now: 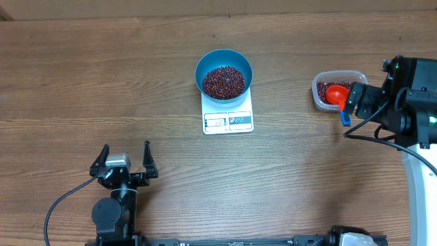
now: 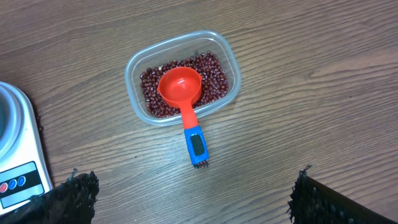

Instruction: Scoop item into bowl and weigh 150g on scale

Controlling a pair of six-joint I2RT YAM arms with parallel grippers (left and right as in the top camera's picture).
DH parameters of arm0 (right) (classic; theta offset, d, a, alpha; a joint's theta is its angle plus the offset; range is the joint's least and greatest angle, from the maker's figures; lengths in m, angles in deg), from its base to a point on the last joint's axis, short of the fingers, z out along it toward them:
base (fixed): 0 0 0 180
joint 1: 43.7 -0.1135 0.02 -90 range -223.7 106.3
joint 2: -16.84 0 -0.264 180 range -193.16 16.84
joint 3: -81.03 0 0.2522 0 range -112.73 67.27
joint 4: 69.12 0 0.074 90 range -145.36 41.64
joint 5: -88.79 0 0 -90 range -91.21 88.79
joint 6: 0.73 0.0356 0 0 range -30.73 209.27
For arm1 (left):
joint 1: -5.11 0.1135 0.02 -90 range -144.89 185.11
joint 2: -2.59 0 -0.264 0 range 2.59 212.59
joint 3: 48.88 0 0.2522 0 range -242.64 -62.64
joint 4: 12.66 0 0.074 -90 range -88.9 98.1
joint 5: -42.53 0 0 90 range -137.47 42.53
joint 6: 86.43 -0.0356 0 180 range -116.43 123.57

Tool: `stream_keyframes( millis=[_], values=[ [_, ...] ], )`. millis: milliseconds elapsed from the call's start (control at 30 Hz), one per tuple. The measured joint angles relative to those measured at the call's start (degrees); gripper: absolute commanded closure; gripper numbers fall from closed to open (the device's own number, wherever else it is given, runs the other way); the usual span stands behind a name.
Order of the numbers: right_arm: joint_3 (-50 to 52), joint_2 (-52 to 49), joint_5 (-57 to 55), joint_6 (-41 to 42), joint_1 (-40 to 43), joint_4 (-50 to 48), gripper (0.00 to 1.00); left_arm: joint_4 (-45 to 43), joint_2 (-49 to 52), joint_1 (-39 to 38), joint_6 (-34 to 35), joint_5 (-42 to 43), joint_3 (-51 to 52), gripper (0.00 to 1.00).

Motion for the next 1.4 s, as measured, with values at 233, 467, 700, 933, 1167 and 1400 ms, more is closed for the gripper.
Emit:
stream_keyframes(
  millis=[233,467,700,933,1167,1400],
  values=[
    [0.00,-0.02,0.00,0.00,0.00,-0.02,0.00,0.00,0.00,0.00,-0.02,0.00,0.00,0.00],
    [0.04,0.09,0.46,0.02,0.00,-4.57,0.00,0.00,0.00,0.00,-0.02,0.00,0.00,0.00],
    [14.38,11.02,5.51,0.00,0.00,-26.95,0.00,-0.02,0.00,0.00,-0.02,0.00,0.00,0.00],
    [37.51,22.40,7.82,0.00,0.00,-52.59,0.00,0.02,0.00,0.00,-0.02,0.02,0.00,0.00],
    [52.06,35.28,8.17,-0.02,0.00,-68.81,0.00,0.00,0.00,0.00,-0.02,0.02,0.00,0.00],
    [61.83,44.22,8.26,0.00,0.00,-78.14,0.00,0.00,0.00,0.00,-0.02,0.02,0.00,0.00]
  ],
)
